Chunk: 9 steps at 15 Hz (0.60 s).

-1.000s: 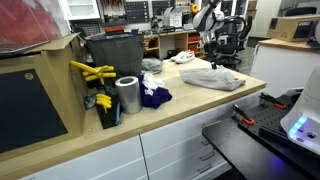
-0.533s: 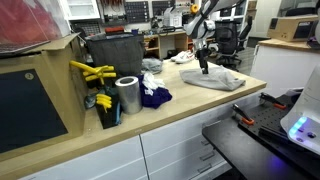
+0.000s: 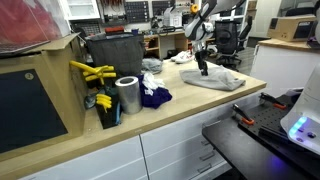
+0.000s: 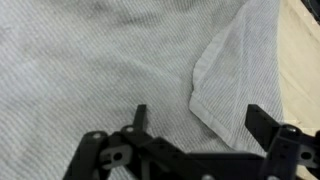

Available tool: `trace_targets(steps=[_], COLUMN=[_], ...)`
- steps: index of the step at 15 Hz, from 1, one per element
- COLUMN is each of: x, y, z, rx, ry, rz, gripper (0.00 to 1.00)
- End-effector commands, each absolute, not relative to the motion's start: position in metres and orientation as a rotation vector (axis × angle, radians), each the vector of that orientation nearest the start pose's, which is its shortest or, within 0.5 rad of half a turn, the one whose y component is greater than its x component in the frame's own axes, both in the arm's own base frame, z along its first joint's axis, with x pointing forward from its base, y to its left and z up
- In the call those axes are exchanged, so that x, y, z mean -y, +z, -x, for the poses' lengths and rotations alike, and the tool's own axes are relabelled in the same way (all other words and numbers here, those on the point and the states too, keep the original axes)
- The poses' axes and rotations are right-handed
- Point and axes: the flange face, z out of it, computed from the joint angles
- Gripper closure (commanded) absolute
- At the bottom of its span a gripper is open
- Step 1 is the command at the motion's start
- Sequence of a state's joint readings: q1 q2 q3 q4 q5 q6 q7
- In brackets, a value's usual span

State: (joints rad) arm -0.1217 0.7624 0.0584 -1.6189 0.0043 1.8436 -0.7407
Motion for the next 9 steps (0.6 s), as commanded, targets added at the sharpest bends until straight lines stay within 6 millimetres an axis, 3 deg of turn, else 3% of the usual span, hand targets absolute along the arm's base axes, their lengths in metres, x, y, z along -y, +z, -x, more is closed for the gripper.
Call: trace_targets(steps=[1, 9], x=[0.034, 0.023], y=[0.153, 0.155], z=[-0.618, -0.616], rx=[0.885, 0.900], ry=[0.723, 0.728], rz=[2.627, 2.620], gripper=[0.00, 0.00])
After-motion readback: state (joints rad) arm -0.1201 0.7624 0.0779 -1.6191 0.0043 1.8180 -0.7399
